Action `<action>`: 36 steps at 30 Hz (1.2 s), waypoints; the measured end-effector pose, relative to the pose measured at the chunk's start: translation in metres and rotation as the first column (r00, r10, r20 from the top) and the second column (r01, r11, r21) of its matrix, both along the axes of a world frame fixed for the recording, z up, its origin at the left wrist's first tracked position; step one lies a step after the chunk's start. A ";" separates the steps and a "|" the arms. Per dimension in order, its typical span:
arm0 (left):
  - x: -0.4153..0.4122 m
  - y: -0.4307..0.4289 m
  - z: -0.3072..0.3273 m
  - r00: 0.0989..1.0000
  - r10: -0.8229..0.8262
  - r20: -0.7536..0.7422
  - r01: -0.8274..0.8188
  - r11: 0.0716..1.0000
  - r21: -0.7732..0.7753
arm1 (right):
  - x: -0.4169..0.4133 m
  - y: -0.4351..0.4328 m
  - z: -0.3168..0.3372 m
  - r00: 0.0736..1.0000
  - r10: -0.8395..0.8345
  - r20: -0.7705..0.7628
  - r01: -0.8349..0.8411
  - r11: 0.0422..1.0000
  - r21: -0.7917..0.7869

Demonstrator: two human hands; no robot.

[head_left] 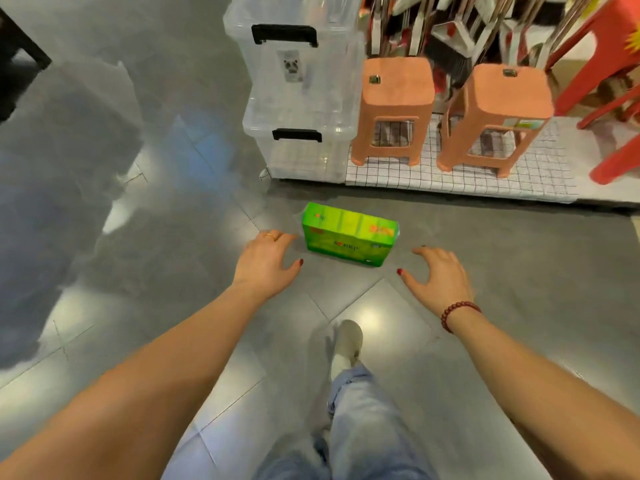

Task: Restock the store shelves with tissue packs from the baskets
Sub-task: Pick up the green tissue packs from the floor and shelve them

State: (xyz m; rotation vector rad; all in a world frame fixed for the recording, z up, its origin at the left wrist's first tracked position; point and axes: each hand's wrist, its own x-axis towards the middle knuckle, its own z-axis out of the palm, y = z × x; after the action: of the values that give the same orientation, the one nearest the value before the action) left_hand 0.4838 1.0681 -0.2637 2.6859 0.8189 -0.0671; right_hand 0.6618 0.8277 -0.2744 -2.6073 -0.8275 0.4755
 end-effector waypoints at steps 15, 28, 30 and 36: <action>0.122 0.098 -0.298 0.988 0.145 -0.048 -0.153 0.930 -0.334 | 0.068 0.095 -0.292 0.936 -0.273 -0.221 0.304 0.945 0.118; 0.153 0.173 -0.566 0.953 0.246 0.177 -0.103 0.811 -0.575 | 0.125 0.104 -0.553 0.790 -0.405 -0.459 0.582 0.731 0.356; 0.169 0.186 -0.582 0.941 0.217 0.261 -0.030 0.819 -0.573 | 0.145 0.108 -0.572 0.846 -0.320 -0.427 0.504 0.741 0.443; 0.203 0.207 -0.599 0.874 0.366 0.320 0.045 0.594 -0.803 | 0.190 0.122 -0.598 0.794 -0.207 -0.572 0.561 0.612 0.558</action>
State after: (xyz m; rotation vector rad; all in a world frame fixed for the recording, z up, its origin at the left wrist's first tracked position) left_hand 0.6871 1.2749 -0.8628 1.6469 0.6569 0.2033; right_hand 0.8519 0.9497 -0.8724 -1.7453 -0.1652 0.4809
